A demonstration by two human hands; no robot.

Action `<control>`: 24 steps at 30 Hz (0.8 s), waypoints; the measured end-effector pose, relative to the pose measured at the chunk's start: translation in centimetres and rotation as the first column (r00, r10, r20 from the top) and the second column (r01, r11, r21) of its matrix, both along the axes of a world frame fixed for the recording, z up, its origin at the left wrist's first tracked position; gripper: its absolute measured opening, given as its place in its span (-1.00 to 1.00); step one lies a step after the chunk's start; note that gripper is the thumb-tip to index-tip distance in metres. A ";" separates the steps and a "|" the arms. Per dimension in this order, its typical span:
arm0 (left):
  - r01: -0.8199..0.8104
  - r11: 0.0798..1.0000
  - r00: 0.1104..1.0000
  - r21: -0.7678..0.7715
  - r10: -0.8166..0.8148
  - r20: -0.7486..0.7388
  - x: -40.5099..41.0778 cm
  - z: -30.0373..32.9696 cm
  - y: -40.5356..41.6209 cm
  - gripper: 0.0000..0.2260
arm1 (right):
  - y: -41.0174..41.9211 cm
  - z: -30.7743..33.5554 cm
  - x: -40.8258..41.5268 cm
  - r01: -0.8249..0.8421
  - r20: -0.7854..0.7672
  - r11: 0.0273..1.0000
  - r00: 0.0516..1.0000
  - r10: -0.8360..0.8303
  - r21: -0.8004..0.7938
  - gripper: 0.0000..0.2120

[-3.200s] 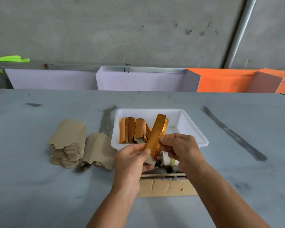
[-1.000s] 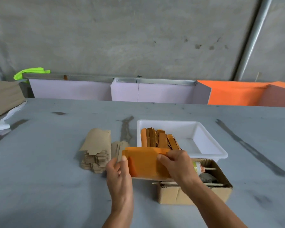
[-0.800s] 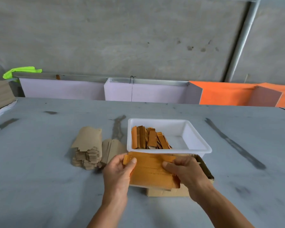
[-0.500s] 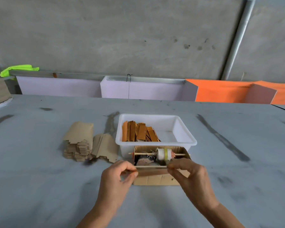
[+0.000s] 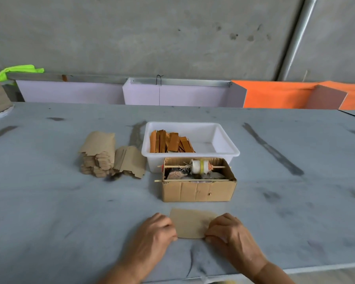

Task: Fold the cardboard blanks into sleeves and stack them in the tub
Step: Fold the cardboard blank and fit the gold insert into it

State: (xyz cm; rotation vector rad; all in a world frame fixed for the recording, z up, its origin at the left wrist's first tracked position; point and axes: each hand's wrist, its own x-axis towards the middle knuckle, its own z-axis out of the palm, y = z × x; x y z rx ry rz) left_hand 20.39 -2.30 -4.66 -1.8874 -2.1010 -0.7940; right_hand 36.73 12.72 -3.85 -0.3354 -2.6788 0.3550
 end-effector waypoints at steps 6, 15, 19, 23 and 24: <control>-0.179 0.980 0.940 -0.087 0.196 0.280 -0.3 -1.2 0.6 -0.96 | -0.3 -1.0 -0.9 0.295 0.065 0.906 0.955 -0.289 -0.302 -0.92; -0.367 0.856 0.850 -0.363 0.468 0.243 -0.7 -2.0 2.4 -0.82 | -0.8 -0.9 -1.2 0.632 0.273 0.700 0.775 -0.569 -0.334 -0.87; -0.392 0.851 0.822 -0.351 0.495 0.282 -1.2 -1.5 2.5 -0.81 | -0.5 -0.1 -2.0 0.691 0.342 0.666 0.720 -0.604 -0.280 -0.89; -0.449 0.827 0.753 -0.338 0.554 0.355 -1.6 -1.4 2.2 -0.68 | -0.4 0.2 -1.7 0.730 0.402 0.622 0.680 -0.613 -0.285 -0.94; -0.463 0.819 0.733 -0.338 0.568 0.374 -1.6 -1.5 2.1 -0.67 | -0.4 0.0 -1.6 0.728 0.402 0.629 0.680 -0.613 -0.274 -0.94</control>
